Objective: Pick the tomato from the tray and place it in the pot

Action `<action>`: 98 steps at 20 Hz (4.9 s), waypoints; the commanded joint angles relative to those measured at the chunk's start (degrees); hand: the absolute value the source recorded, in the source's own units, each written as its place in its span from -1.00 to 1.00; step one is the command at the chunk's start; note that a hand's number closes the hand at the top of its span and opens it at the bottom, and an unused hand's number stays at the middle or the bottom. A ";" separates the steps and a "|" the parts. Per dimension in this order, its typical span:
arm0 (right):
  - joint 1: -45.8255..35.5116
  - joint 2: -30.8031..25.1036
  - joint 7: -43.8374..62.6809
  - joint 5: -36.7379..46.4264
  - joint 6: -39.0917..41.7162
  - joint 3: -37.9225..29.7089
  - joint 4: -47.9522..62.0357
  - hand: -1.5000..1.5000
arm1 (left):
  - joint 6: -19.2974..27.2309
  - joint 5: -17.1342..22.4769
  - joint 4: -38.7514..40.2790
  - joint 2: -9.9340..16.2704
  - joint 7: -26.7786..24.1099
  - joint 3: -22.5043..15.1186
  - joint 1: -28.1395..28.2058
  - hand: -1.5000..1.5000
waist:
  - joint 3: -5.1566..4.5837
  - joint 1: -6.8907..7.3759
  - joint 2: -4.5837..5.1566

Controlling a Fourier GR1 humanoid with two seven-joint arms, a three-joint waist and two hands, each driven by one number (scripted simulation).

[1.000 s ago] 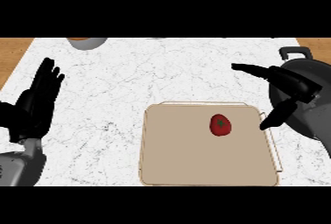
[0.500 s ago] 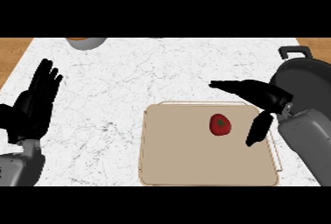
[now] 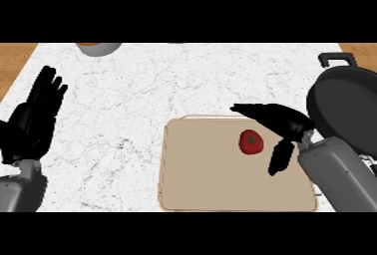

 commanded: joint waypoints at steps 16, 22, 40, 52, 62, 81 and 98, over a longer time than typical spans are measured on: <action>1.16 8.22 -5.87 16.40 -4.27 -4.95 10.53 -1.00 | -3.03 -4.09 -0.48 -4.56 0.19 2.99 -0.10 0.00 | 0.01 0.15 0.05; 2.00 7.80 -12.04 19.68 -6.57 -5.87 14.58 -1.00 | -3.94 -4.09 -0.88 -3.73 4.55 4.67 -2.83 0.00 | 0.02 0.09 0.05; 8.90 15.63 -4.90 25.72 -10.70 -3.57 6.41 1.00 | -5.51 -4.31 -0.40 -5.43 0.53 5.42 1.79 0.00 | -0.08 -1.16 -0.60; 23.93 24.29 18.51 27.13 -23.60 -1.30 -28.47 1.00 | -4.87 -5.14 3.10 -5.03 -0.96 7.02 0.17 0.00 | -0.08 -2.52 -0.69; 22.53 24.22 29.20 34.00 -28.77 -8.62 -50.32 1.00 | -3.52 -7.33 -1.37 -6.28 2.22 4.12 -0.39 0.00 | 0.00 -0.73 -0.19; 9.47 10.10 13.10 5.28 -32.84 -45.27 -21.75 1.00 | -7.03 -5.41 3.26 -6.01 -0.09 7.23 -2.06 0.00 | 0.03 0.21 0.22; -2.74 -3.78 -9.05 21.78 -54.88 -48.21 31.00 1.00 | -6.34 -7.44 1.91 -7.92 -0.41 4.99 -2.41 0.00 | 0.12 1.46 0.65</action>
